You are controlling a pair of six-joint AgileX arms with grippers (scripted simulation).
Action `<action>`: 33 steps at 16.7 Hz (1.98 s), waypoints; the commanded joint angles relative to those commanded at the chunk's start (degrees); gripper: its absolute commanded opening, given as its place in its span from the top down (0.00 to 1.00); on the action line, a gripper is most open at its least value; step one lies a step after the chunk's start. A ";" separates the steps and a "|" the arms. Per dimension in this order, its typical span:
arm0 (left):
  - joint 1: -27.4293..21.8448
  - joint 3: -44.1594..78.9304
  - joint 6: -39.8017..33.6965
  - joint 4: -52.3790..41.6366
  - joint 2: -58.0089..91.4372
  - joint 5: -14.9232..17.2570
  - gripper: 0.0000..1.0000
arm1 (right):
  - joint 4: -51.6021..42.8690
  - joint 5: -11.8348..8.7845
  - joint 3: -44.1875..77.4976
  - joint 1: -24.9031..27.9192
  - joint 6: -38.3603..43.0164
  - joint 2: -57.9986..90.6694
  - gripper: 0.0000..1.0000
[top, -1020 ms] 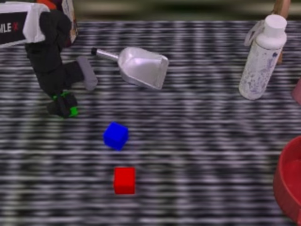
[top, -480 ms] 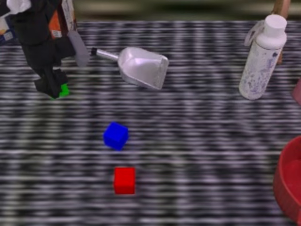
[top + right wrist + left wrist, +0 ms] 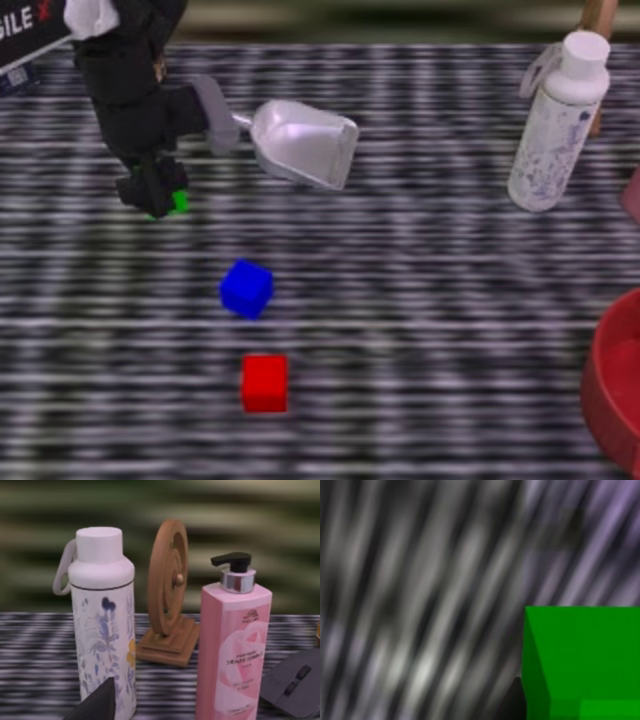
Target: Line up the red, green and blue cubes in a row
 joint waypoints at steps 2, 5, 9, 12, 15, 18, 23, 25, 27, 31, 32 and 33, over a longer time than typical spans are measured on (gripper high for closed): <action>-5.99 -2.75 -2.48 0.57 -2.20 -0.05 1.00 | 0.00 0.00 0.00 0.00 0.00 0.00 0.00; -17.06 -7.68 -6.84 1.47 -5.93 -0.09 1.00 | 0.00 0.00 0.00 0.00 0.00 0.00 0.00; -29.63 -13.47 -12.01 2.72 -10.58 -0.20 1.00 | 0.00 0.00 0.00 0.00 0.00 0.00 0.00; -33.21 -15.58 -13.90 3.35 -12.51 -0.31 1.00 | 0.00 0.00 0.00 0.00 0.00 0.00 0.00; -33.28 -15.63 -13.94 3.37 -12.56 -0.31 1.00 | 0.00 0.00 0.00 0.00 0.00 0.00 0.00; -33.21 -16.15 -13.75 4.24 -11.98 -0.27 1.00 | 0.00 0.00 0.00 0.00 0.00 0.00 0.00; -33.38 -21.67 -14.11 13.92 -8.52 -0.26 1.00 | 0.00 0.00 0.00 0.00 0.00 0.00 0.00; -33.51 -23.46 -14.16 16.67 -7.26 -0.27 1.00 | 0.00 0.00 0.00 0.00 0.00 0.00 0.00; -33.57 -23.82 -14.15 17.15 -6.96 -0.27 1.00 | 0.00 0.00 0.00 0.00 0.00 0.00 0.00; -33.57 -23.82 -14.15 17.15 -6.96 -0.27 0.85 | 0.00 0.00 0.00 0.00 0.00 0.00 0.00; -33.57 -23.82 -14.15 17.15 -6.96 -0.27 0.77 | 0.00 0.00 0.00 0.00 0.00 0.00 0.00; -33.57 -23.82 -14.15 17.15 -6.96 -0.27 0.70 | 0.00 0.00 0.00 0.00 0.00 0.00 0.00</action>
